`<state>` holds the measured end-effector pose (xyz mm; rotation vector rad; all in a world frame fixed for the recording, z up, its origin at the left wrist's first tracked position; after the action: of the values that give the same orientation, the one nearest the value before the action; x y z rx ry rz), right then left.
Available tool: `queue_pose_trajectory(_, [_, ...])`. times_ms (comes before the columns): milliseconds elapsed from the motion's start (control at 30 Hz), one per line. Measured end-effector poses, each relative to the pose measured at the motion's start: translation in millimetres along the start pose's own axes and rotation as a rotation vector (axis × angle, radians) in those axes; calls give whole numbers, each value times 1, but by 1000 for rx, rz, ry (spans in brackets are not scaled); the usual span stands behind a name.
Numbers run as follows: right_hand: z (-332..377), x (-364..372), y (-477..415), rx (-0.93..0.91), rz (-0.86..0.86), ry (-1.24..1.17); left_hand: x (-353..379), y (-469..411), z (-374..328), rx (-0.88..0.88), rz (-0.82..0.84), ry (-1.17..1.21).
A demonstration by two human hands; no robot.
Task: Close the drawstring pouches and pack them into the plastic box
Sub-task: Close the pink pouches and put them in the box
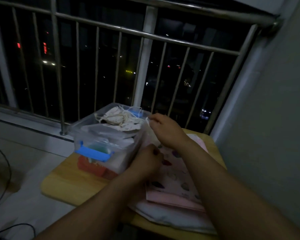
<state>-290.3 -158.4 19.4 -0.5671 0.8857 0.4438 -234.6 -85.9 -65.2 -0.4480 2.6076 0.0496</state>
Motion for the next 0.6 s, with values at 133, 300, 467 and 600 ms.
queue_pose_trajectory(133, [-73, -14, 48, 138, 7, 5, 6, -6, 7, -12, -34, 26])
queue_pose_trajectory(300, [-141, -16, 108, 391, -25, 7, 11, -16, 23, -74, 17, -84])
queue_pose_trajectory(467, [-166, -12, 131, 513, -120, -63, 14, -13, 23, -86, -71, -194])
queue_pose_trajectory(600, [-165, -12, 129, 540, -145, -101, 19, -16, 15, -38, -96, -340])
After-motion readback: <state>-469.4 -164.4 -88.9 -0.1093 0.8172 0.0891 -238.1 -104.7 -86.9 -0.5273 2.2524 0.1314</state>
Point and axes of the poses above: each hand's wrist, its own y-axis away from the middle knuckle, its own x-axis out of the palm, z = x × y, the point moved 4 cm from there along -y, towards the middle knuckle
